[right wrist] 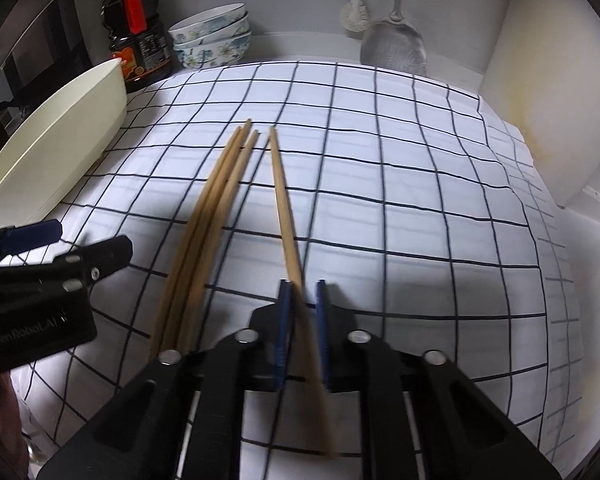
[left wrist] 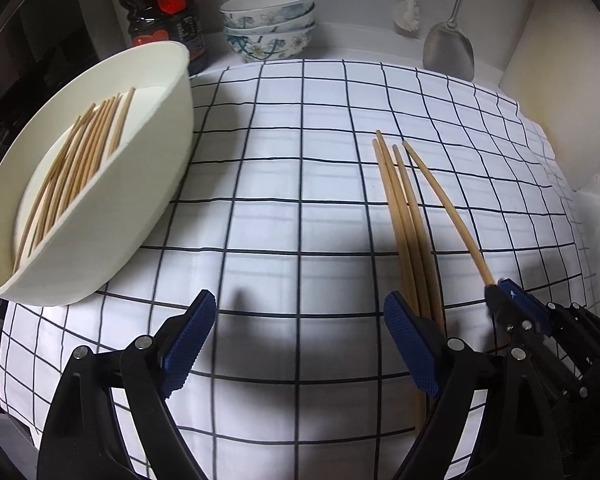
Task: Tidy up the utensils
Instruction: 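Move the right gripper over the remaining chopsticks and grasp one, then lift the chopstick upright with the right gripper off the cloth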
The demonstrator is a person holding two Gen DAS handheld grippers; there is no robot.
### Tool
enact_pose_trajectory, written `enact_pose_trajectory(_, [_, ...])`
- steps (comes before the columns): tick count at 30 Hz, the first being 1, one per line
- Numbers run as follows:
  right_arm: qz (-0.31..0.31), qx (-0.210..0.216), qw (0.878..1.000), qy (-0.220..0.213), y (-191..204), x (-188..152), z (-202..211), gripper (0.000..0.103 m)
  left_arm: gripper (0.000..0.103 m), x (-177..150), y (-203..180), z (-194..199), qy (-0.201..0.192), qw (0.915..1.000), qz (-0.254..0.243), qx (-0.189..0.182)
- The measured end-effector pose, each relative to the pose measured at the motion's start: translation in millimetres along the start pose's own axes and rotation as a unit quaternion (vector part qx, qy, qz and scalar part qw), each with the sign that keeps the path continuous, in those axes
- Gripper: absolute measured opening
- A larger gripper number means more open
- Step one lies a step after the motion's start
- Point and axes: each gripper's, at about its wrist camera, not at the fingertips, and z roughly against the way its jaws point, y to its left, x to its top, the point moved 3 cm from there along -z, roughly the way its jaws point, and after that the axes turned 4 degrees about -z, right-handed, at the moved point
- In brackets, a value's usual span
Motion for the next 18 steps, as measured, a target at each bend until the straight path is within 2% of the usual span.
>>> enact_pose_trajectory(7, [-0.017,-0.010,1.000,-0.004,-20,0,0,0.010,0.085,-1,-13,-12,0.012,0.9998,-0.005,-0.012])
enact_pose_trajectory(11, [-0.025,-0.014,1.000,-0.004,-29,-1,1,0.010,0.085,-3,-18,-17,0.015,0.9998,-0.010,-0.007])
enact_pose_trajectory(18, [-0.030,-0.014,0.999,-0.005,-34,-1,1,0.010,0.085,0,-16,-12,0.003,0.9999,-0.002,-0.012])
